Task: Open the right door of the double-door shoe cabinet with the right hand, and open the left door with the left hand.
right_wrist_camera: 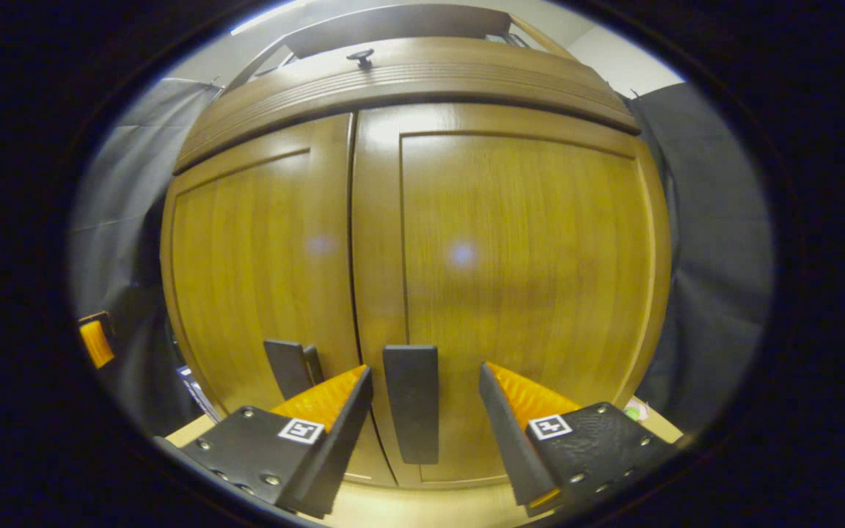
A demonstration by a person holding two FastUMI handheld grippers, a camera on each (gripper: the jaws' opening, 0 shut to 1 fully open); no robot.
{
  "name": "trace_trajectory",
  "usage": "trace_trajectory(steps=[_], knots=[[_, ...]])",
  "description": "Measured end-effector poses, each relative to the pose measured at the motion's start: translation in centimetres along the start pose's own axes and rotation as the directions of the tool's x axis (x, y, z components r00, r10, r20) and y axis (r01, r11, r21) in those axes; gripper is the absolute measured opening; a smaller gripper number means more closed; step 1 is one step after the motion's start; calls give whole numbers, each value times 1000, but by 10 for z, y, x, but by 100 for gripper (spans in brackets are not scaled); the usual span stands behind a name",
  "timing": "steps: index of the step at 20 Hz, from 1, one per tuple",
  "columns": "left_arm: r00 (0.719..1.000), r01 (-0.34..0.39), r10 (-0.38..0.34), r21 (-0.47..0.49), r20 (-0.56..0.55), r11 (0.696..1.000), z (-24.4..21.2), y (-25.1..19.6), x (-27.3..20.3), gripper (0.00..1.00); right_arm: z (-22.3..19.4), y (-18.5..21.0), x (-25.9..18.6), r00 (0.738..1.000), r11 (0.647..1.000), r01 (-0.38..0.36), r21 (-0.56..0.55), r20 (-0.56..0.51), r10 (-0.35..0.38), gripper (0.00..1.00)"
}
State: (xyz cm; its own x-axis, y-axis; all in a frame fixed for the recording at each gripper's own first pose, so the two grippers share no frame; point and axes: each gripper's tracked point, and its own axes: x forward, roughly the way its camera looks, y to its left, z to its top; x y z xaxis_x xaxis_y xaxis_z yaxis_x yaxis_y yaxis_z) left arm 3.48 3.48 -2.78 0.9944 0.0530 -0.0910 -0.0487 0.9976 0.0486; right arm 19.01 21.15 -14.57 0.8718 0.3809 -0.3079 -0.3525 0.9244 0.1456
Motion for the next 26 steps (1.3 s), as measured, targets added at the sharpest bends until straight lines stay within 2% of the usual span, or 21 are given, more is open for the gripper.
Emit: trace_trajectory(steps=[1,3,4,5,8,9,10,11,12,13,14,15,16,22,23,25,26], knots=[[1000,-10,10,6,8,1000,1,2,0,92,-4,13,2,998,997,-65,42,-6,66,60],[1000,-23,23,2,15,1000,2,5,1,95,-4,13,-5,996,996,-84,9,-9,84,30],[1000,-24,24,-7,9,1000,0,5,1,92,-4,12,-4,997,997,-80,-23,-6,80,26],[1000,-25,25,-11,2,1000,-2,5,2,92,-3,13,-6,997,997,-75,-27,-4,75,30],[1000,-28,28,-11,-8,1000,-4,6,4,92,1,12,-8,996,995,-94,-25,-4,94,30],[999,-31,30,-11,-11,999,-5,7,4,95,1,14,-6,994,994,-106,-8,-6,106,27],[999,-30,30,-12,-12,999,-4,6,5,92,-3,16,-4,993,993,-117,3,-8,117,30],[1000,-26,26,-12,-13,1000,-5,5,4,96,-5,17,-3,992,992,-127,9,-10,127,30],[1000,-25,25,-12,-11,1000,-4,5,3,93,-5,17,-3,991,991,-132,12,-11,132,30],[1000,-23,23,-10,-9,1000,-4,4,3,95,-3,17,-2,991,991,-134,8,-12,134,30],[1000,-22,22,-8,-7,1000,-3,4,2,92,-3,17,-2,991,991,-135,-2,-9,135,27],[1000,-20,20,-7,-6,1000,-3,3,2,92,2,15,-4,991,991,-137,6,-8,137,30],[1000,-17,17,-8,-6,1000,-3,2,2,93,2,16,-6,990,990,-142,22,-9,142,20],[1000,-12,12,-3,-12,1000,-5,1,2,92,4,14,-19,986,986,-167,18,4,167,20],[1000,-12,12,-3,-13,1000,-6,1,3,92,3,13,-23,985,985,-171,23,7,171,24],[1000,-3,3,2,-23,1000,-9,-3,3,92,3,9,-28,986,985,-169,18,13,169,20],[1000,3,-3,6,-23,1000,-10,-5,4,93,1,6,-31,986,986,-166,17,14,166,24]])
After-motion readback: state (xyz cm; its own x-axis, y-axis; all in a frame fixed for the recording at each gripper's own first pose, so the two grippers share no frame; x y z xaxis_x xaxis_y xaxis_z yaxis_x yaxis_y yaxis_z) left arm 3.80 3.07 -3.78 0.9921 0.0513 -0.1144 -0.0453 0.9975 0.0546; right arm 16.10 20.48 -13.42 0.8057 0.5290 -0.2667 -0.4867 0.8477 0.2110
